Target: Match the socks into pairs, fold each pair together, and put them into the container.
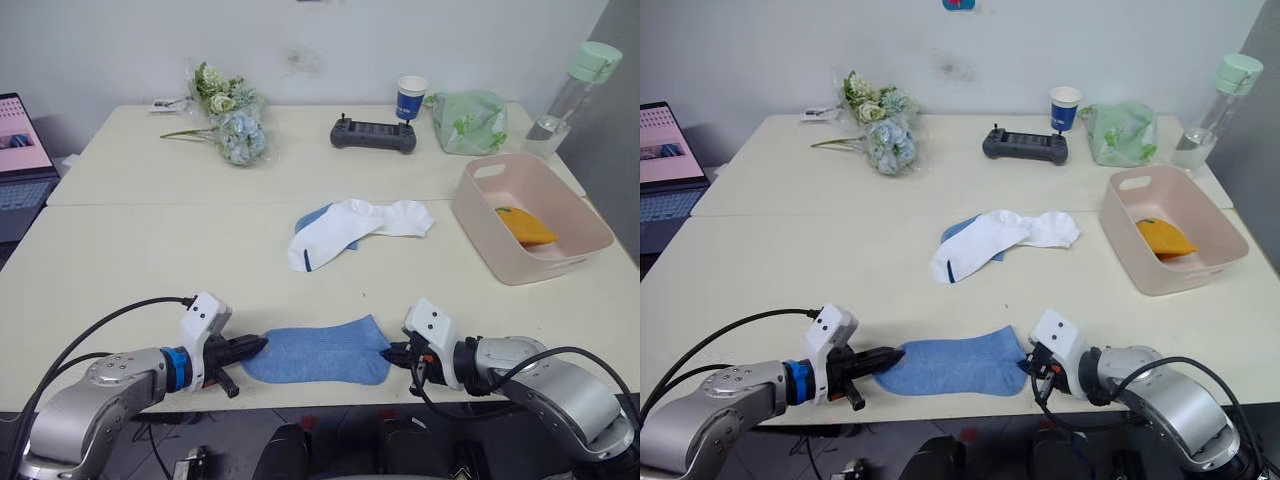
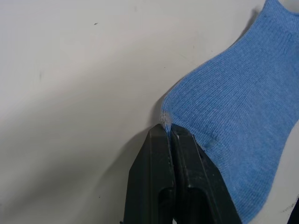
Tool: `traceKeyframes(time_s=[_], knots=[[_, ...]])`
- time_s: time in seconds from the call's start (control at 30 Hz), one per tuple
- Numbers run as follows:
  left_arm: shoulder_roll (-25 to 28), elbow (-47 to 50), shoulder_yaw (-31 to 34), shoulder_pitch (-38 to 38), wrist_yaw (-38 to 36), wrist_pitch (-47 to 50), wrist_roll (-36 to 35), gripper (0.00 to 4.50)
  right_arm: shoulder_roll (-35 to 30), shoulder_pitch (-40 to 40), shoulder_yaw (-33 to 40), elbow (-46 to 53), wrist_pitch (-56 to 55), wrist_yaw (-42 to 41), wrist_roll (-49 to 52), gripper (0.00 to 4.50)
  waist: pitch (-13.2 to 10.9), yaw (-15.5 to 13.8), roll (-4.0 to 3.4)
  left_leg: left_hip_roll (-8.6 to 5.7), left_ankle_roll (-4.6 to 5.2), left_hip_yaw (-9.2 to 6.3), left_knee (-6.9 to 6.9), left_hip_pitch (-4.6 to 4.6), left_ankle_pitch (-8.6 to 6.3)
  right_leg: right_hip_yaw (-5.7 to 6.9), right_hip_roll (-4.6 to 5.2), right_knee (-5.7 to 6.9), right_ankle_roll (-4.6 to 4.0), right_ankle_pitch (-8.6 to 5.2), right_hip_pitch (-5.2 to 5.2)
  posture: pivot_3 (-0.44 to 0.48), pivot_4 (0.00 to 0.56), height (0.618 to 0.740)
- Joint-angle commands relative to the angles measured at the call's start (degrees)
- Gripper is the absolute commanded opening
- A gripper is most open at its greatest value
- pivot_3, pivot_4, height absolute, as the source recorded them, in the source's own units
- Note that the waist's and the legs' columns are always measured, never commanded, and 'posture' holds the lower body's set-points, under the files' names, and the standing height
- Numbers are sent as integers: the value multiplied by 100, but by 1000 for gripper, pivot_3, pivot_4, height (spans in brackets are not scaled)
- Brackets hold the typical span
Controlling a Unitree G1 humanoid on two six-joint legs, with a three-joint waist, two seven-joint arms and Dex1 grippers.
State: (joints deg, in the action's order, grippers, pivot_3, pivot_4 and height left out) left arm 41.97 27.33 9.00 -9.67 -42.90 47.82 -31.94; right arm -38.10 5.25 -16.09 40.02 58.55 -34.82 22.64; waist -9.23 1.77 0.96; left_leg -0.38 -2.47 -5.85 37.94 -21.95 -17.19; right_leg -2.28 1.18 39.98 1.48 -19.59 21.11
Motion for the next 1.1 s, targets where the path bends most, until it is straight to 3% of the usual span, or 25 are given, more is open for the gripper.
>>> traceKeyframes(time_s=[0.03, 0.17, 0.27, 0.5, 0.63, 0.73, 0.93, 1.1], knots=[[-135, -199, -183, -129, 158, -346, 303, 0, -142, 76, -110, 14, 50, 45, -95, 50, 3, -6, -5, -1, 0, -1, 0, 0, 0, 0, 0, -1, 0, 0, -1, 0, 150, 740], [-36, -332, -253, -291, -19, -727, 468, 0, -53, 47, 18, 43, 101, 143, -46, 50, 10, -8, -12, -1, 1, -3, 0, 10, -1, 3, 1, -5, 0, 0, -17, 0, 150, 740], [-103, -369, -166, -411, 21, -778, 423, 577, -80, 47, 94, 42, 125, 162, -45, 642, 13, -7, -18, -1, 1, -2, -1, 16, -1, 2, 1, -6, 0, 0, -24, 0, 150, 740], [-105, -425, 204, -476, 71, -908, 283, 2550, -433, 125, 392, -107, -79, -148, 28, 3022, 15, -4, -23, -1, 3, -3, -3, 37, -2, 5, 0, -10, 1, 0, -49, 0, 150, 740], [-162, -541, 866, -305, 96, -827, -148, 3664, -650, 298, 775, -204, -643, -562, 161, 4362, 8, 14, -25, 2, 4, -4, -9, 52, -3, 6, -4, -13, 0, -1, -62, 0, 150, 740], [-80, -598, 1243, -192, -58, -684, -483, 4465, -600, 409, 936, -263, -1028, -624, 146, 4500, 7, 10, -22, 4, 6, -9, -10, 50, -3, 10, -9, -14, 1, -2, -61, 0, 150, 740], [12, -821, 1650, 424, 162, -599, -644, 4465, 64, 1040, 969, -589, -1581, -51, -199, 4500, 6, 2, -21, 3, 4, -16, -8, 38, -2, 17, -4, -26, 0, -1, -59, 0, 150, 740], [-4, -1631, 1087, 1792, 472, -603, -273, 4465, 313, 1338, 859, -725, -1629, 68, -329, 4500, 5, -42, -19, -2, -3, -24, -3, 26, 1, 28, -1, -31, 0, -1, -55, 0, 150, 740]])
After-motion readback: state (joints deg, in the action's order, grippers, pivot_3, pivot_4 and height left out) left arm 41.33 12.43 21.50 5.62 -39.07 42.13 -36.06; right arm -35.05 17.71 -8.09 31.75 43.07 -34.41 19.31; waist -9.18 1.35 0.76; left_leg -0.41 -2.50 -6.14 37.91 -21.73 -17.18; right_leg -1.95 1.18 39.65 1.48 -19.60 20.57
